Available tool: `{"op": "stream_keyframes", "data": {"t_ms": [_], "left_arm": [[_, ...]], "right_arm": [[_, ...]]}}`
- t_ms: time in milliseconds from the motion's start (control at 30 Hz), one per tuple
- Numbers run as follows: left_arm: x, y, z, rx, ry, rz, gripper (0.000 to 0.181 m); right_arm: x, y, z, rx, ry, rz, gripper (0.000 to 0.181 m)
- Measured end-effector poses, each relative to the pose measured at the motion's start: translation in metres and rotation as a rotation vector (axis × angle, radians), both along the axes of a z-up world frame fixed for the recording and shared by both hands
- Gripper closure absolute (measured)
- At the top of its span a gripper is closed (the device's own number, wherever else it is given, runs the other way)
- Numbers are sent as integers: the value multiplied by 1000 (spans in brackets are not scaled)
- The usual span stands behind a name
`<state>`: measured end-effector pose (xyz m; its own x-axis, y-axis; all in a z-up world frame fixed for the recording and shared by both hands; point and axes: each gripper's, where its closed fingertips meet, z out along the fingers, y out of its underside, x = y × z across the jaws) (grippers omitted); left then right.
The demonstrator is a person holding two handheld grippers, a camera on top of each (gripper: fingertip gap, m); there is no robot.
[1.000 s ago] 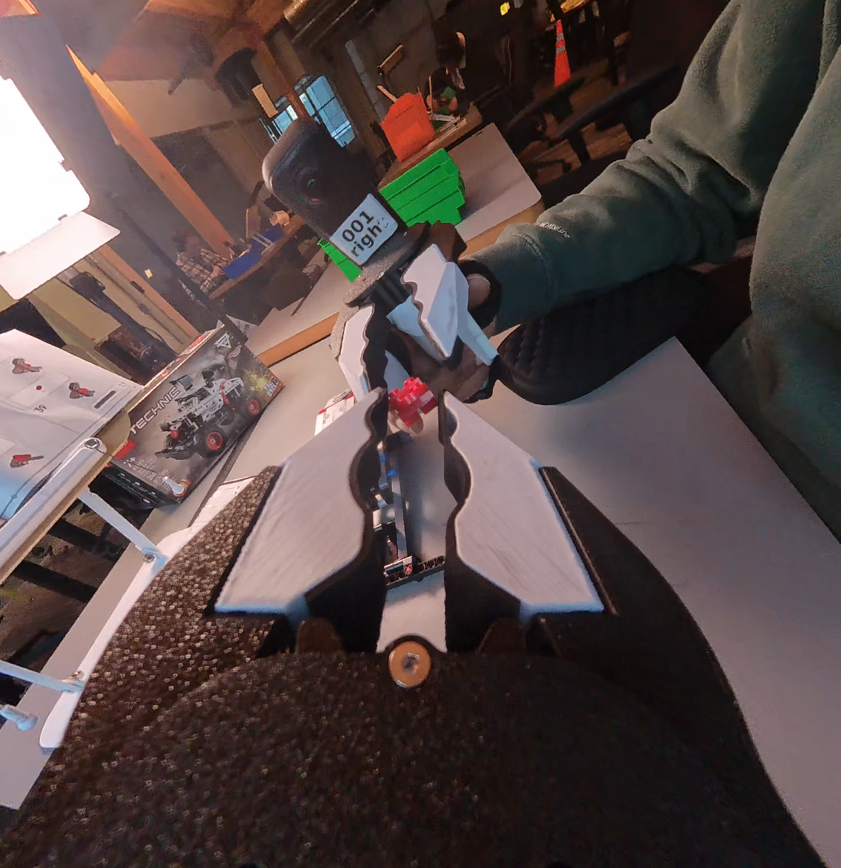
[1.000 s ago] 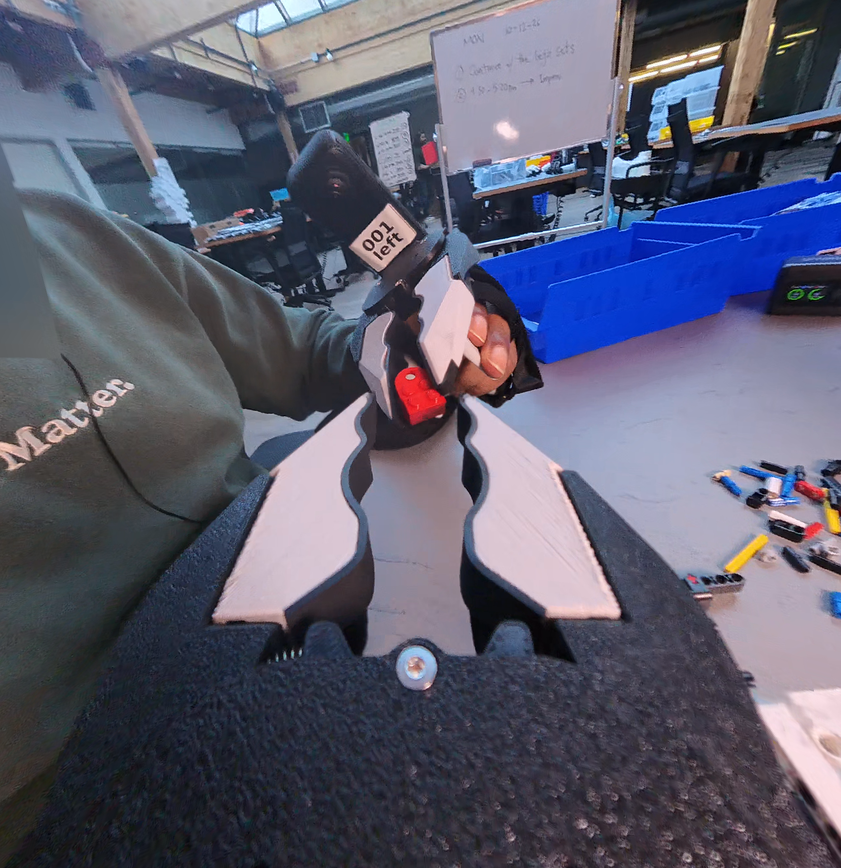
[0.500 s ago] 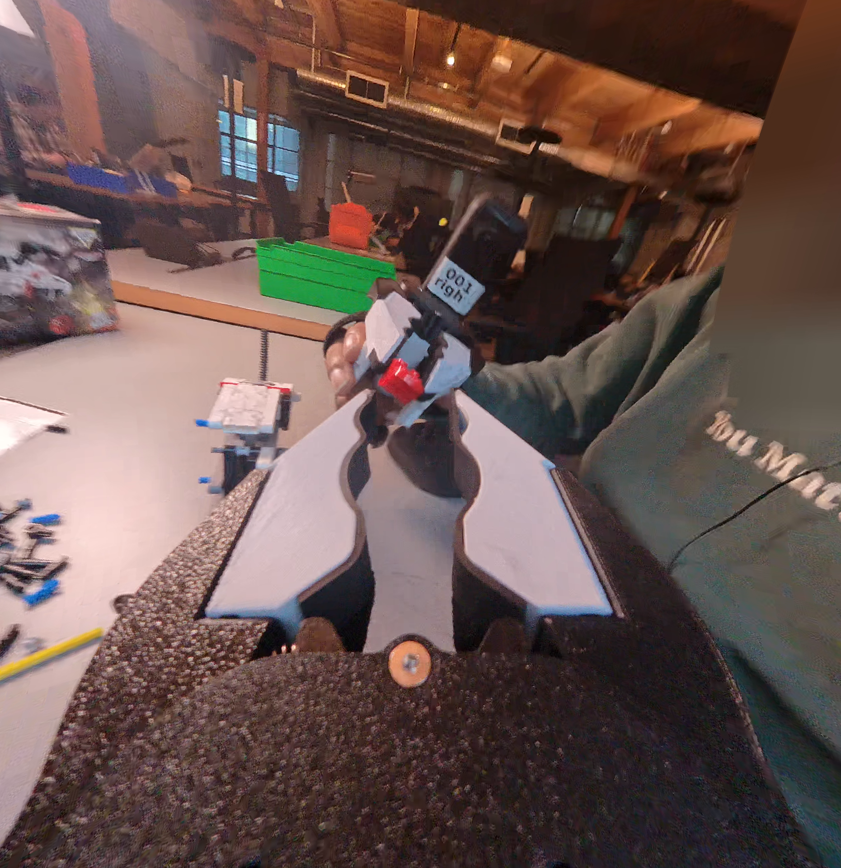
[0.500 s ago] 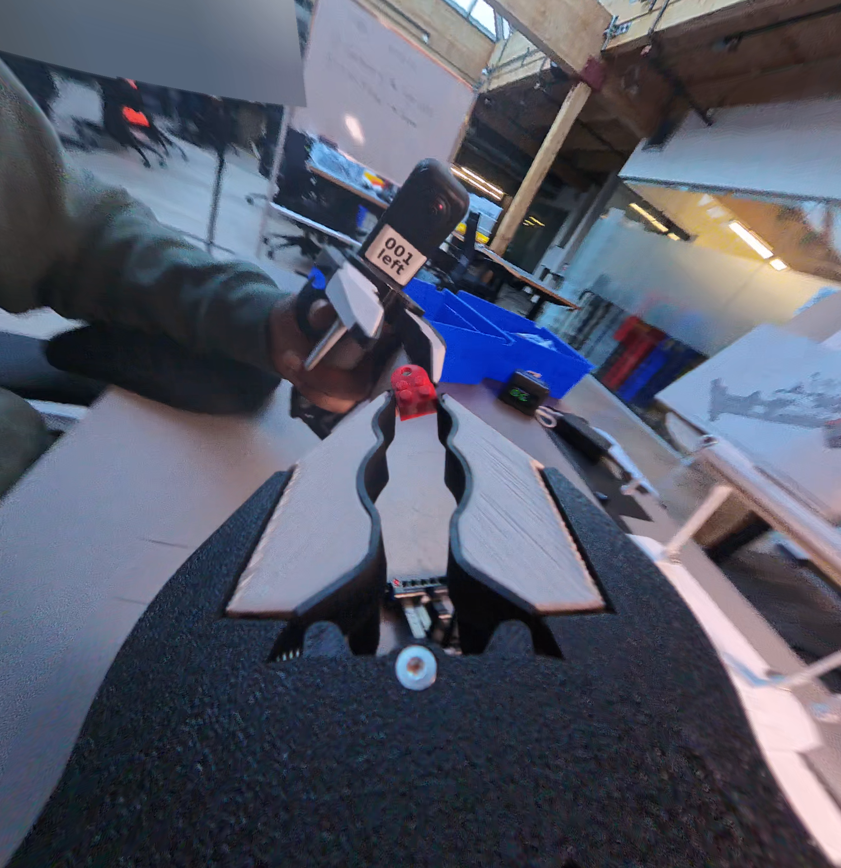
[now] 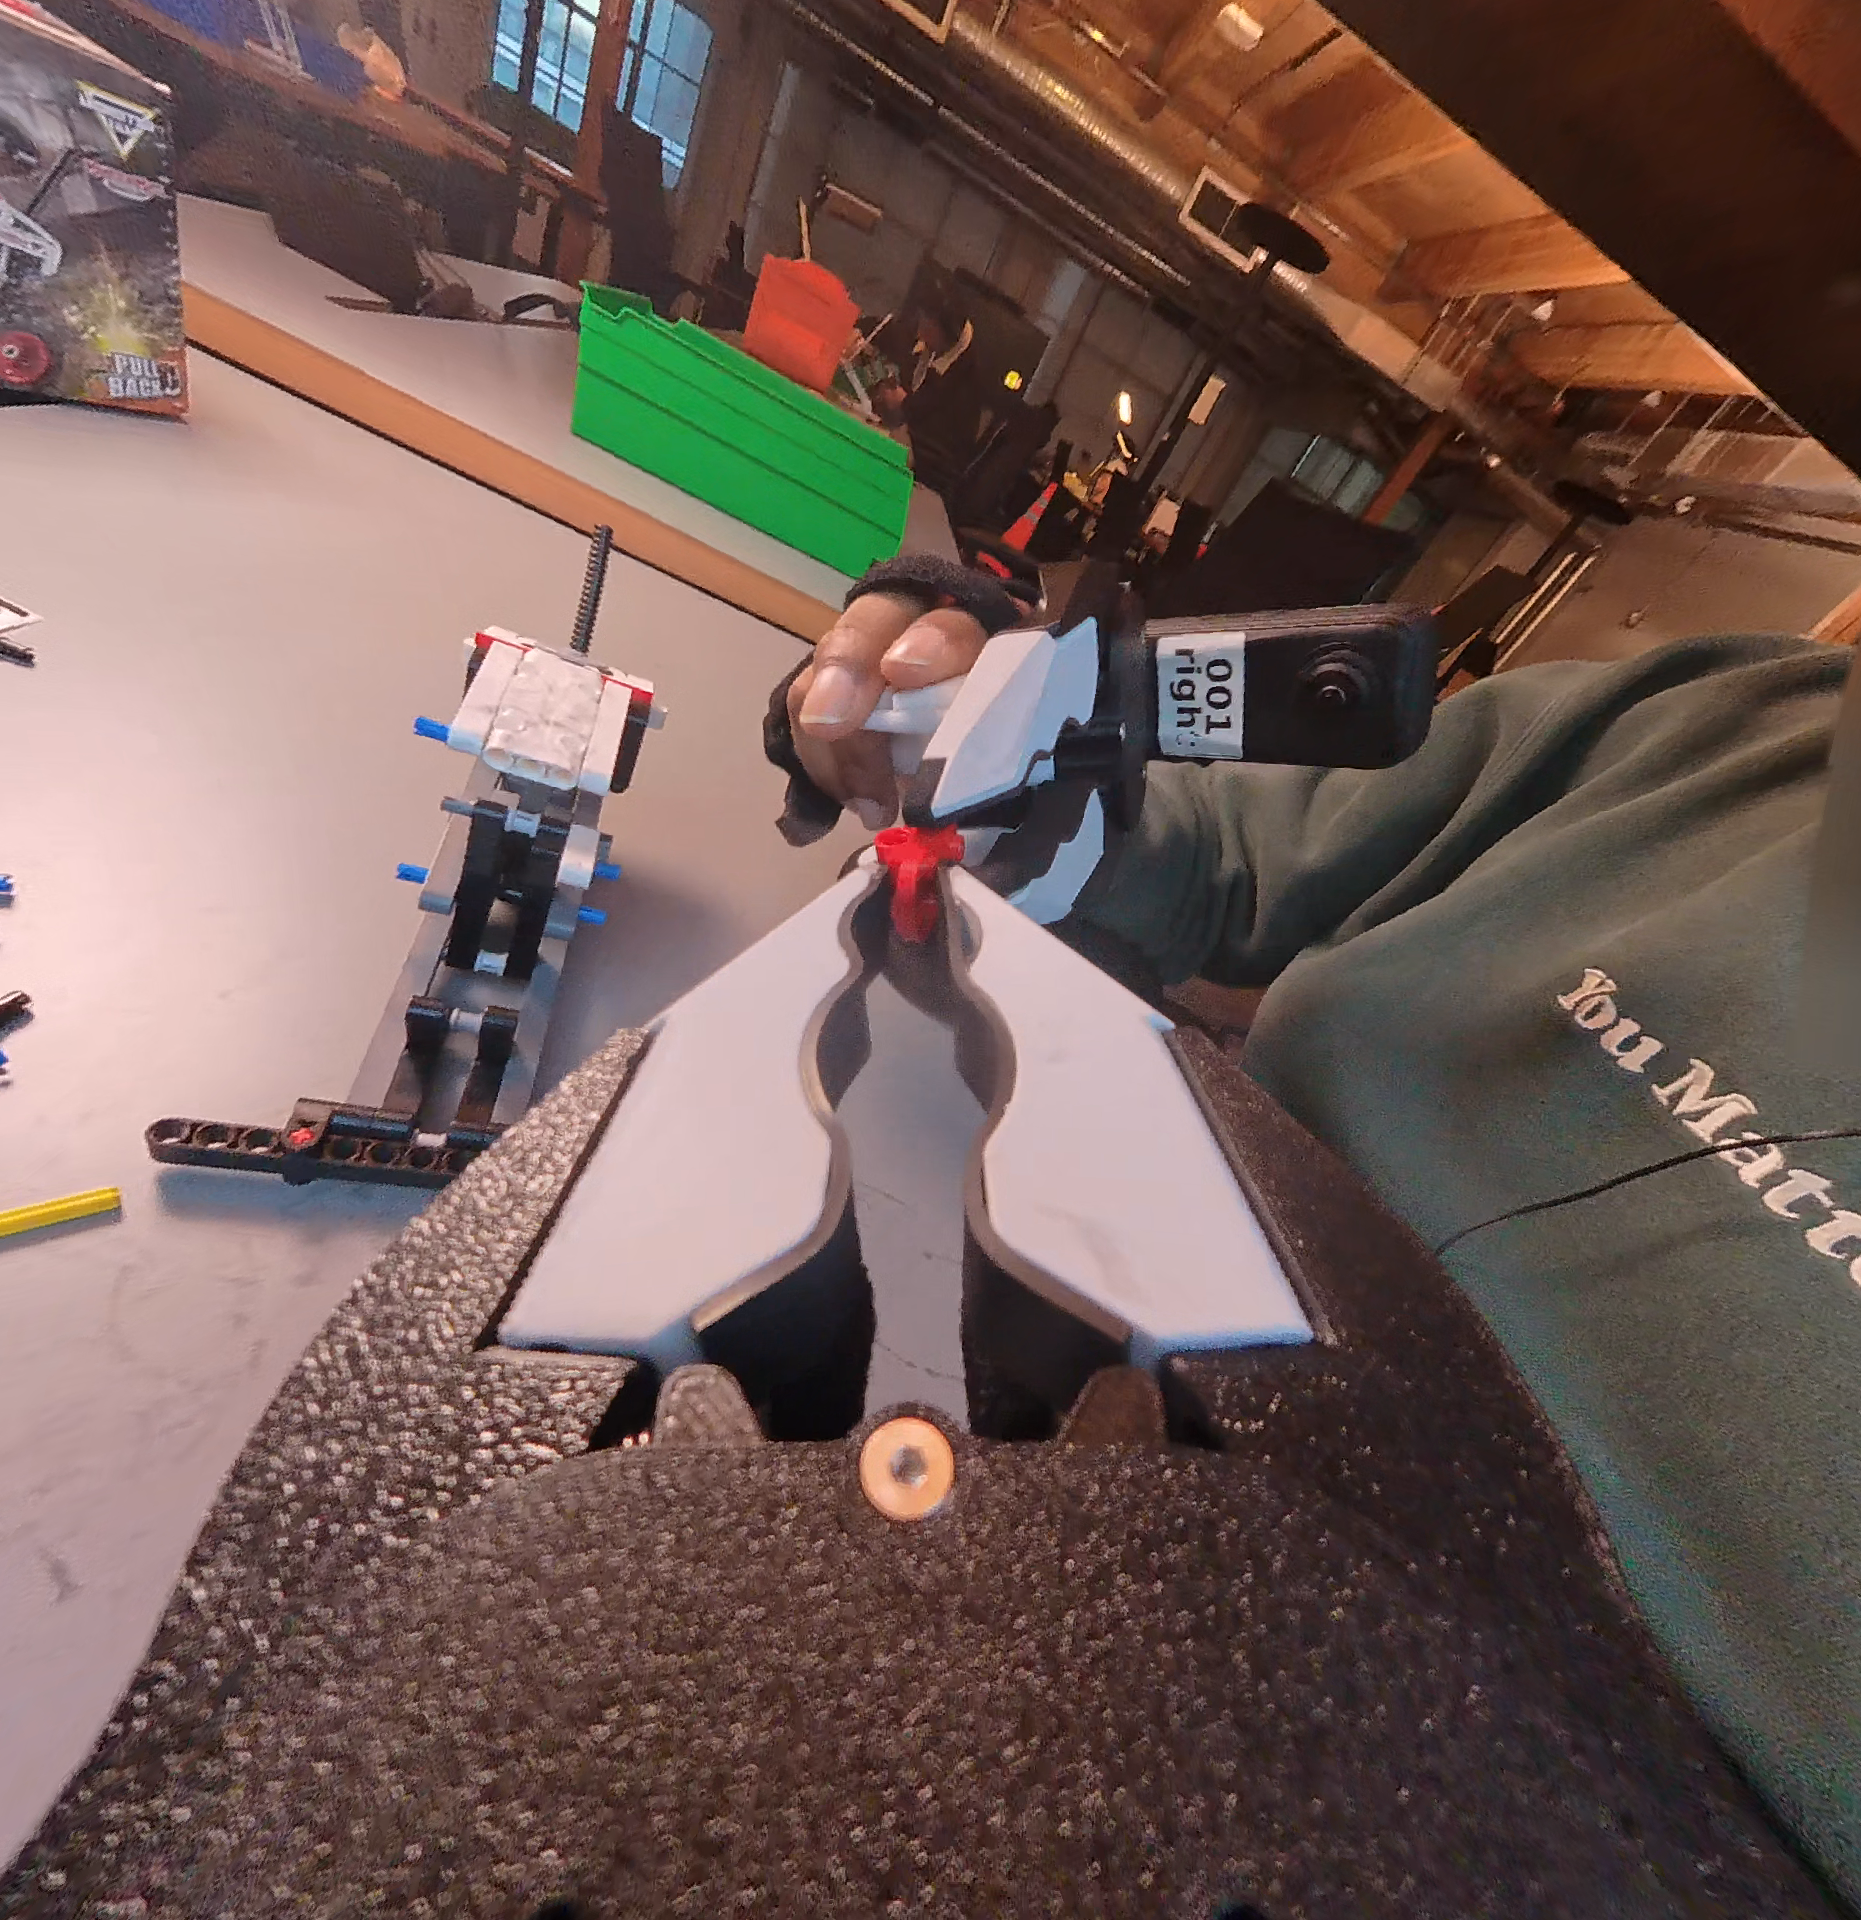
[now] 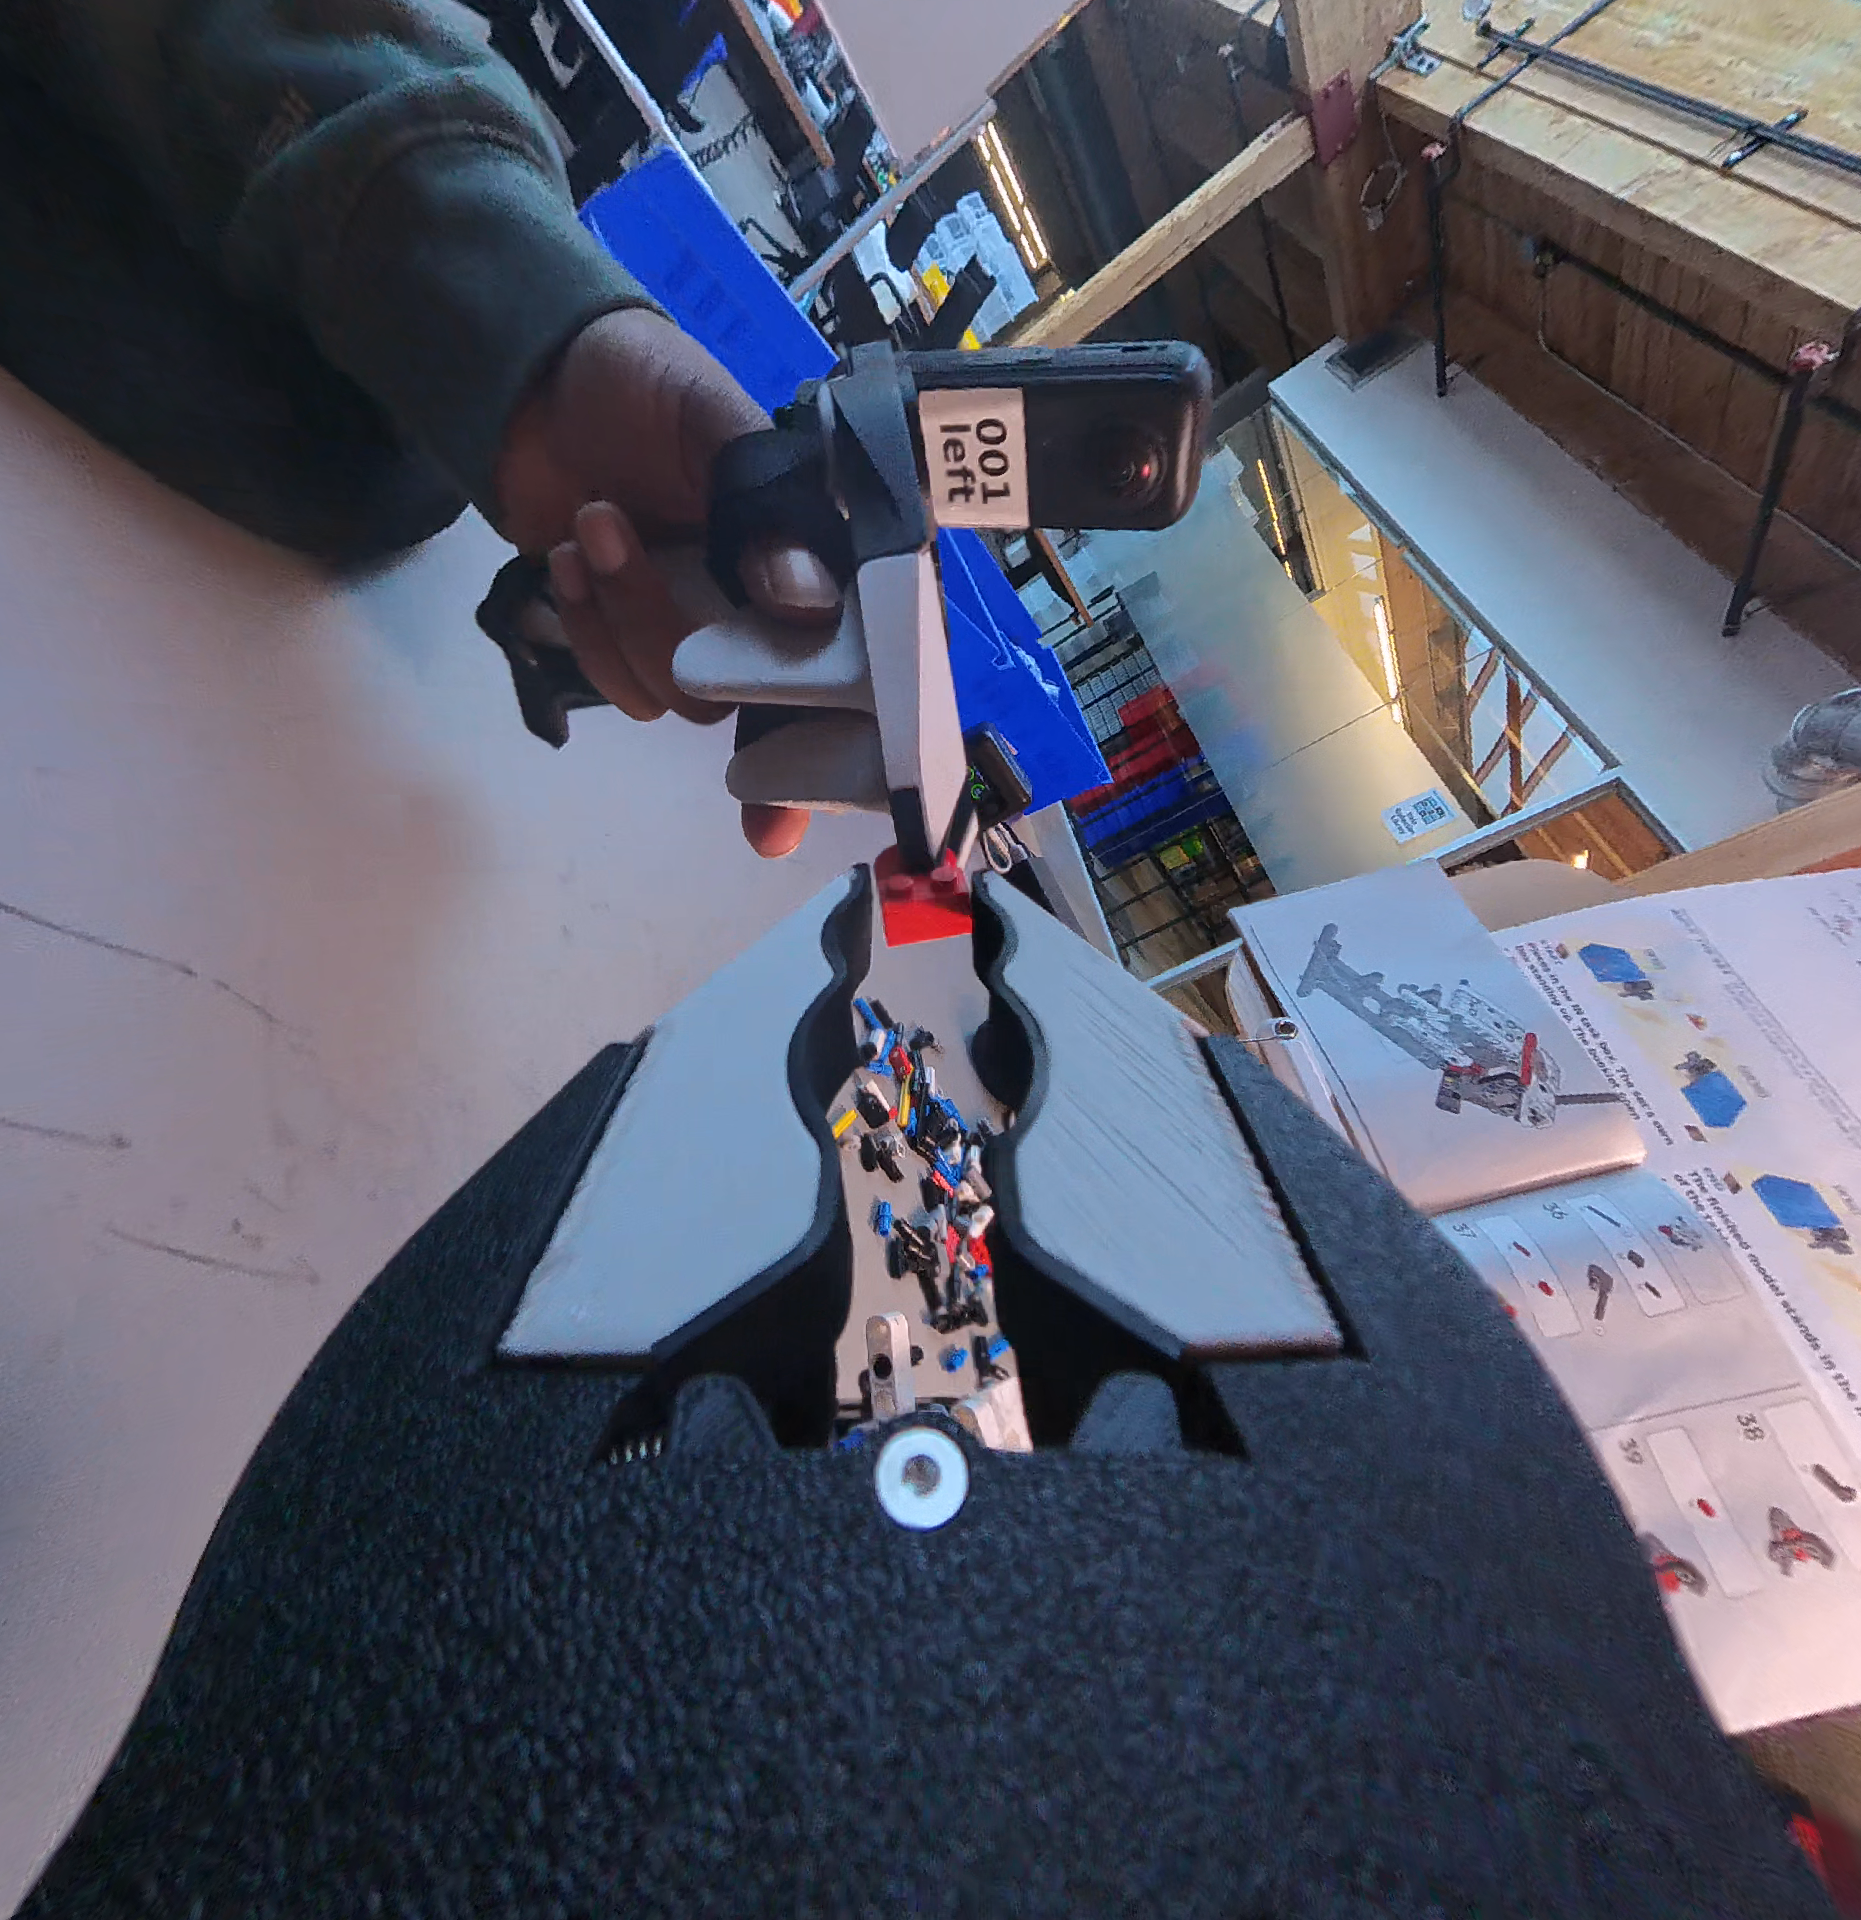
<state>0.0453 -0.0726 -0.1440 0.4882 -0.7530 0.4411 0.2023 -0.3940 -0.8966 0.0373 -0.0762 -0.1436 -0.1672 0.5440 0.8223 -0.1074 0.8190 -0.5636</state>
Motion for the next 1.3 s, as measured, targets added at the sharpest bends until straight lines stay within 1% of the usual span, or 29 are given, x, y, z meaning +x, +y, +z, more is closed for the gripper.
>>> {"op": "stream_keyframes", "data": {"t_ms": [67, 233, 367, 433, 567, 667, 700, 733, 767, 800, 833, 867, 933, 967, 1033, 1100, 1200, 1267, 1300], "left_arm": [[3, 0, -4, -15, 19, -7, 173], [1, 4, -10, -49, 45, 26, 174], [-2, 7, -16, -91, 57, 44, 174], [-2, 7, -20, -117, 50, 33, 175], [-2, 8, -22, -135, 46, 20, 175], [-2, 9, -22, -145, 35, 3, 175], [-2, 9, -22, -150, 27, -5, 175], [-5, 12, -25, -159, 32, 17, 175], [-34, 30, -40, -158, 121, 177, 175], [-58, 33, -37, -194, 37, 216, 176], [-71, 28, -29, -179, -7, 221, 176], [-70, 21, -30, -132, 102, 225, 175], [-51, 15, -16, -71, 102, 168, 175], [-46, 16, -13, -56, 98, 167, 175], [-44, 18, -9, -41, 94, 165, 174], [-48, 21, -12, -48, 102, 180, 174], [-44, 22, -22, -71, 85, 163, 174], [-43, 23, -27, -82, 81, 160, 173], [-46, 25, -29, -89, 81, 173, 173]], "right_arm": [[-1, 0, -5, 43, -20, -15, 166], [-2, 4, -11, 142, -38, -63, 167], [-5, 7, -17, 337, -30, -135, 168], [-5, 7, -21, 402, -31, -149, 169], [-5, 8, -23, 425, -28, -156, 169], [-5, 8, -23, 397, -31, -151, 169], [-5, 8, -23, 381, -37, -147, 168], [-3, -1, -19, 336, -12, -92, 167], [8, -31, -2, 195, 46, 46, 168], [15, -46, 11, 88, 35, 85, 167], [17, -44, 20, 71, 61, 67, 167], [14, -27, 17, 48, 49, 15, 167], [14, 1, 11, -110, 3, -9, 167], [14, 7, 13, -171, 3, -3, 167], [15, 7, 18, -276, -1, 36, 166], [15, 6, 20, -328, 1, 54, 166], [16, 7, 21, -401, -11, 79, 166], [14, 11, 20, -460, -33, 73, 166], [11, 15, 19, -465, -42, 49, 166]]}}
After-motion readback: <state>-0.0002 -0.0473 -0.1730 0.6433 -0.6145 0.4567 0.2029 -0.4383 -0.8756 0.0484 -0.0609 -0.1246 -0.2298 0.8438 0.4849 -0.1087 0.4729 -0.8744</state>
